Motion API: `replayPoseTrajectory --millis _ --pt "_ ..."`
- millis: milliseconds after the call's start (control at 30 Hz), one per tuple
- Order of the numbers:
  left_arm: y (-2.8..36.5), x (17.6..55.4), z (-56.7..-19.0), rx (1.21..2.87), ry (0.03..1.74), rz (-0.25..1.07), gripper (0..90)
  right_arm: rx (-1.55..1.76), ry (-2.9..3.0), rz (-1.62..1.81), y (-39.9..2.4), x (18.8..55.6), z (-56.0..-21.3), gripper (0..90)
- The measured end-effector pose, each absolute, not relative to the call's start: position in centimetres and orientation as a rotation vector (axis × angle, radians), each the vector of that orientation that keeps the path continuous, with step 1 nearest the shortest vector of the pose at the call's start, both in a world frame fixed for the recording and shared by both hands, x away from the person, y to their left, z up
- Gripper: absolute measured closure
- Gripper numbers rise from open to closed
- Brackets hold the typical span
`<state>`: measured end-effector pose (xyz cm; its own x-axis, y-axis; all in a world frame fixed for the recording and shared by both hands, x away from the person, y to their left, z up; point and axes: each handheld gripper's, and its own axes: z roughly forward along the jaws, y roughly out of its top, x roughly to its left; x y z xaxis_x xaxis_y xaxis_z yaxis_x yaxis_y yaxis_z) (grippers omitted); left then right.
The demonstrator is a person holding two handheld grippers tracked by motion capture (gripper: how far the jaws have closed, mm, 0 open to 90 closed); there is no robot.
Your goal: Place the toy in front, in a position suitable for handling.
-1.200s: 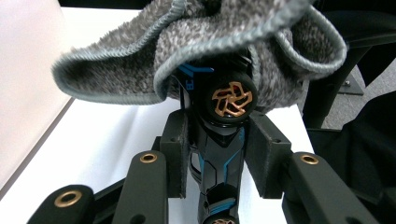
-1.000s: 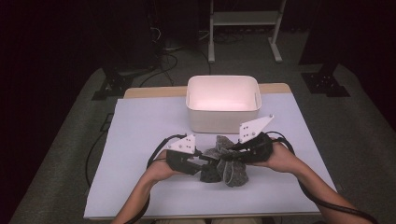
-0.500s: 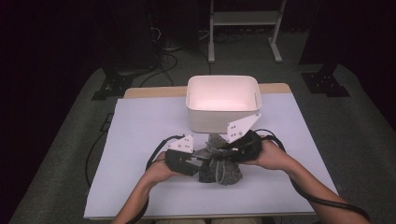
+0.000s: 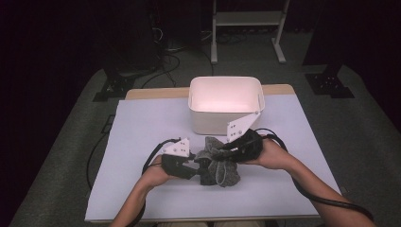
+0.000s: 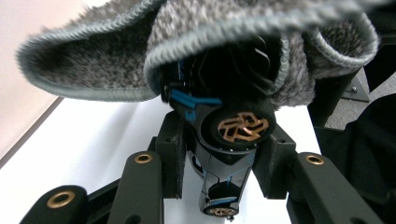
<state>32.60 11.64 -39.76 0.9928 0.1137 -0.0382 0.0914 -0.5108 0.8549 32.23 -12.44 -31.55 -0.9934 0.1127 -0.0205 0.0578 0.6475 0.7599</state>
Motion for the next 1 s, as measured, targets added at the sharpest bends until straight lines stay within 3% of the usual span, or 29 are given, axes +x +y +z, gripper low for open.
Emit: replayPoseTrajectory --millis 433,1000 --pt "11.1 32.5 -39.8 2.101 0.125 0.033 59.5 0.100 2.847 1.218 -10.4 32.2 -30.9 81.7" --pt "12.4 32.6 -40.0 2.091 0.139 0.022 59.6 0.335 2.777 1.421 -15.8 33.1 -34.3 81.7"
